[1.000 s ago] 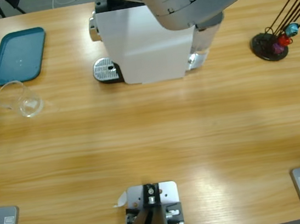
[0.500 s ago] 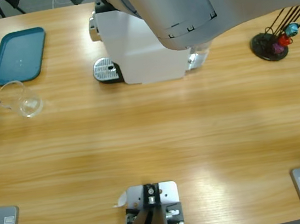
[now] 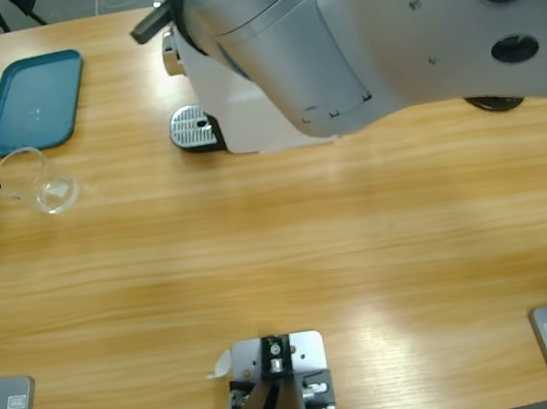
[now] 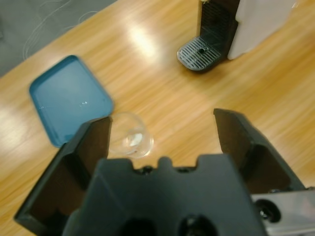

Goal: Pour coffee

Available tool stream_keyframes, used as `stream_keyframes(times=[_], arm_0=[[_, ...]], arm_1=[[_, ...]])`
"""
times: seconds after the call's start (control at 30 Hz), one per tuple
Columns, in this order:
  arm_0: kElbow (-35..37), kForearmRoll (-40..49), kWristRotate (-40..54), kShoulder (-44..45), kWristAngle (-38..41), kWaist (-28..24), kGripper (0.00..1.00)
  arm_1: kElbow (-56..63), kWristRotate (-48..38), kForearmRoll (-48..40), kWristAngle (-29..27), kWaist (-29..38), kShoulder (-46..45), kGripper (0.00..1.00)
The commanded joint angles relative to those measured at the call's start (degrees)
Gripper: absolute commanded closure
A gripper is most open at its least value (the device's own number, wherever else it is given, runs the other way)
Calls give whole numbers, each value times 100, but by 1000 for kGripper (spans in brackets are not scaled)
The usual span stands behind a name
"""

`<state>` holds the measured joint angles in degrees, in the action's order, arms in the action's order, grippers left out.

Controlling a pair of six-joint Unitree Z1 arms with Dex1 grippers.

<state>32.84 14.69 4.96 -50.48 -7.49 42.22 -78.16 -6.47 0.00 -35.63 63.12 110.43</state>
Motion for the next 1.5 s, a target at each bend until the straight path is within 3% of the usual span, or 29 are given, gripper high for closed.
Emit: stream_keyframes(times=[0.03,0.17,0.27,0.3,0.33,0.37,0.47,0.57,0.7,0.9,1.3,1.5], arm_0=[[-138,-53,100,-71,-233,21,104],[49,2,91,133,-276,12,100],[573,598,31,114,-344,-12,46],[750,781,31,112,-402,-12,40],[929,962,29,103,-430,-19,30],[1091,1141,-7,67,-430,-51,12],[1265,1378,-468,24,-429,-177,0],[769,631,-842,133,-437,-197,5],[-30,-555,-950,23,-437,-223,22],[-735,-1062,-1185,-195,-439,-408,23],[-770,-1499,-1473,-1528,-481,-759,69],[-886,-1513,-1728,-1547,-785,-759,69]], arm_1=[[662,-72,149,196,63,819,1000],[662,54,232,183,63,21,1000],[585,102,712,609,63,-809,958],[433,102,1225,872,65,-1164,506],[286,102,1671,1106,65,-1433,321],[191,126,2032,1308,67,-1688,186],[101,163,3041,1633,65,-2378,17],[395,163,3753,1665,62,-2951,0],[1326,-4,3821,1894,62,-3901,0],[2191,-354,3644,1943,60,-4720,0],[2775,-890,2944,1941,62,-4816,4],[3177,-1065,2909,1990,60,-5128,4]])
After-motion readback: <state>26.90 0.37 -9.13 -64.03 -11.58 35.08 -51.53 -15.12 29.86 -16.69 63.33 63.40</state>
